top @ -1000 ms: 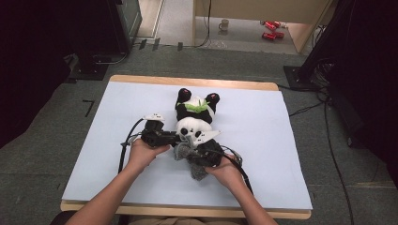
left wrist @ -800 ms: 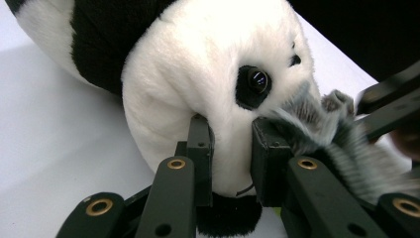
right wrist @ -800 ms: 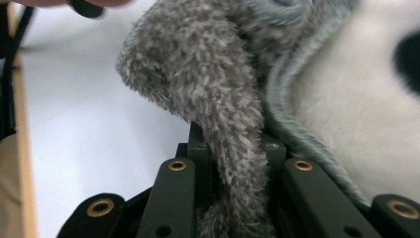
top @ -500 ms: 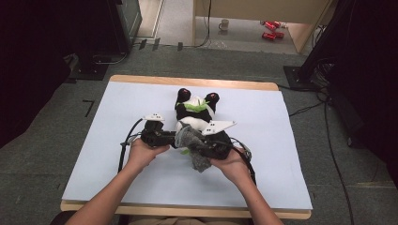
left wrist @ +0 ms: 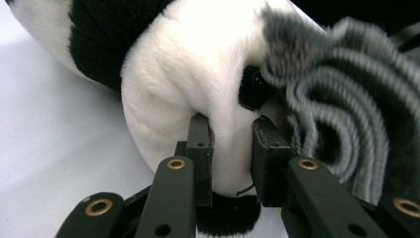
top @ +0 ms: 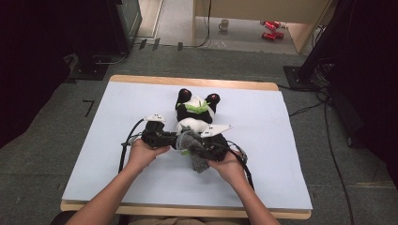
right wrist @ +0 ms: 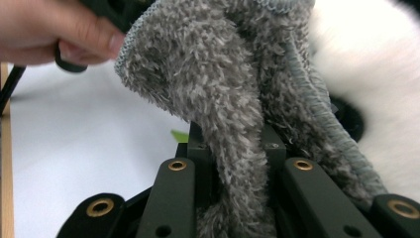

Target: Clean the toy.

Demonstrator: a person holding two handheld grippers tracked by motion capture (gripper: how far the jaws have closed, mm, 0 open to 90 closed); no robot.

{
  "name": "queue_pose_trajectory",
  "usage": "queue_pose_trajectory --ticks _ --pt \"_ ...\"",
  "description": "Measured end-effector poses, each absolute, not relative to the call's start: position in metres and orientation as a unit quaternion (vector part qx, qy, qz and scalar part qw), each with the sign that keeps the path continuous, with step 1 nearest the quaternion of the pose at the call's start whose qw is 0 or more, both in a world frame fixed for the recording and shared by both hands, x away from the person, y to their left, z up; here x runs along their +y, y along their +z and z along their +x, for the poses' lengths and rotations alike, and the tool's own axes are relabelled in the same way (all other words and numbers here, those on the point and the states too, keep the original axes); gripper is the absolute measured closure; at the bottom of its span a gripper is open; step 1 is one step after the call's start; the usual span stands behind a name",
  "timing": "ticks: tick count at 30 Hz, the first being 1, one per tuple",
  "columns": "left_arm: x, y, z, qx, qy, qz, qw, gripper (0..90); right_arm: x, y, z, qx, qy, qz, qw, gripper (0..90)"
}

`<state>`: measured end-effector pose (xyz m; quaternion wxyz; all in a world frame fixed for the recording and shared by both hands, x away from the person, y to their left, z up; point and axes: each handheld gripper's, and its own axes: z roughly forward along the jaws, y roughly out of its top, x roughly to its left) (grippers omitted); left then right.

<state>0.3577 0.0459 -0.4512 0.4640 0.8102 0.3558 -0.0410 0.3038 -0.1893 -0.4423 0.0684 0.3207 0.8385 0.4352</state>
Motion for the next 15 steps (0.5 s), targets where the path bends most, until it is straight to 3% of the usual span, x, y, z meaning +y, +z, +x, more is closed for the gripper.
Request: queue_pose_trajectory --ticks 15 --pt "0.052 -0.451 0.362 0.355 -0.045 0.812 0.462 73.1 -0.172 -0.467 0.3 0.881 0.368 0.296 0.024 75.7"
